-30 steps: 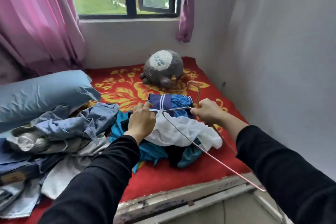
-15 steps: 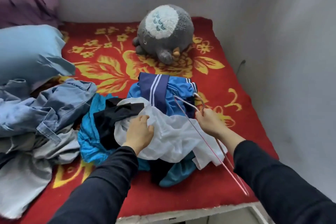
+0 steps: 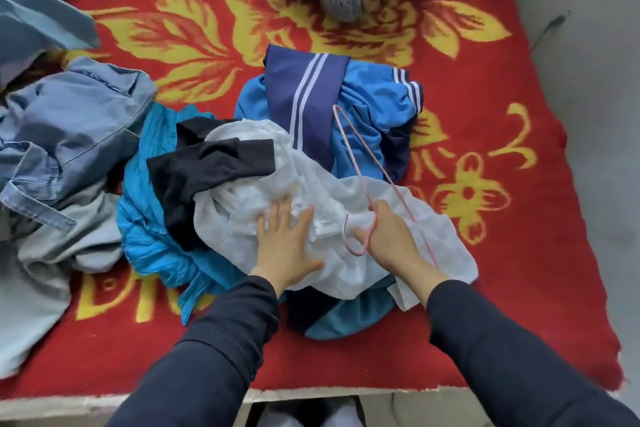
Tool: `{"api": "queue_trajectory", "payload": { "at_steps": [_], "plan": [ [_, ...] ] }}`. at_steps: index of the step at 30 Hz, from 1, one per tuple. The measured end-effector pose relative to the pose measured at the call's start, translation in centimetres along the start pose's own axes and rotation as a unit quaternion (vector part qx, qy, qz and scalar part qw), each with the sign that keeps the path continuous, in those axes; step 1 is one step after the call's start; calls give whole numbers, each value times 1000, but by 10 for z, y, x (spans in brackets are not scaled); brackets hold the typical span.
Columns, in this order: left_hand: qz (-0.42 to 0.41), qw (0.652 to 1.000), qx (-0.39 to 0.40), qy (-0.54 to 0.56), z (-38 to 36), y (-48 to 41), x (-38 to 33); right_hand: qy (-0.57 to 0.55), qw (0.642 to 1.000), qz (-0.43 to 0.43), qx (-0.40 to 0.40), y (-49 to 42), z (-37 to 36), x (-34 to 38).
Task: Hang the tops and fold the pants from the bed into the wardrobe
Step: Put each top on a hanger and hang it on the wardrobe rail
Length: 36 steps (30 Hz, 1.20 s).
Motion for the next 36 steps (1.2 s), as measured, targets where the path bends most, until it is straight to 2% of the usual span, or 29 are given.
{"api": "queue_trajectory", "payload": {
  "at_steps": [2,4,7,11,14,17,19,22,24,28,31,33,36],
  "plan": [
    [-2,999,-8,-44,-12,-6,1,-50,997,-22,57,-4,-25,-13],
    [-10,998,-56,-38,-12,-11,5,-30,995,-23,89,-5,-47,-24],
    [-44,989,-141,6,-7,-12,15,44,998,-23,41,-9,-51,-32],
    [-22,982,-91,163,20,-8,23,-6,1000,3,-1,-9,-28,-19],
    [-18,957,-77,281,64,2,20,-75,996,40,-24,2,9,17],
    [-25,934,-106,340,136,18,14,-146,985,72,-57,17,67,73],
    [-45,905,-118,407,194,37,6,-201,973,89,-69,33,109,114],
    [-69,841,-54,534,271,67,-7,-250,956,134,-78,69,169,171],
    [-82,826,-36,556,315,85,-11,-276,945,149,-93,94,204,200],
    [-131,832,-121,525,402,121,-12,-371,910,165,-81,139,263,252],
    [-157,840,-220,471,457,151,-11,-346,917,173,-93,167,305,279],
    [-166,814,-275,483,486,167,-1,-287,929,202,-119,182,327,293],
    [-186,755,-286,559,515,189,6,-214,933,242,-157,200,346,309]
  ]
}}
Point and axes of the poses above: each hand's wrist, its own y-axis away from the middle knuckle, its own z-axis out of the back of the hand, x = y × z, the point moved 7 cm from there along -y, towards the middle knuckle, and after that the axes turned 3 degrees about z, right-handed, at the moved point
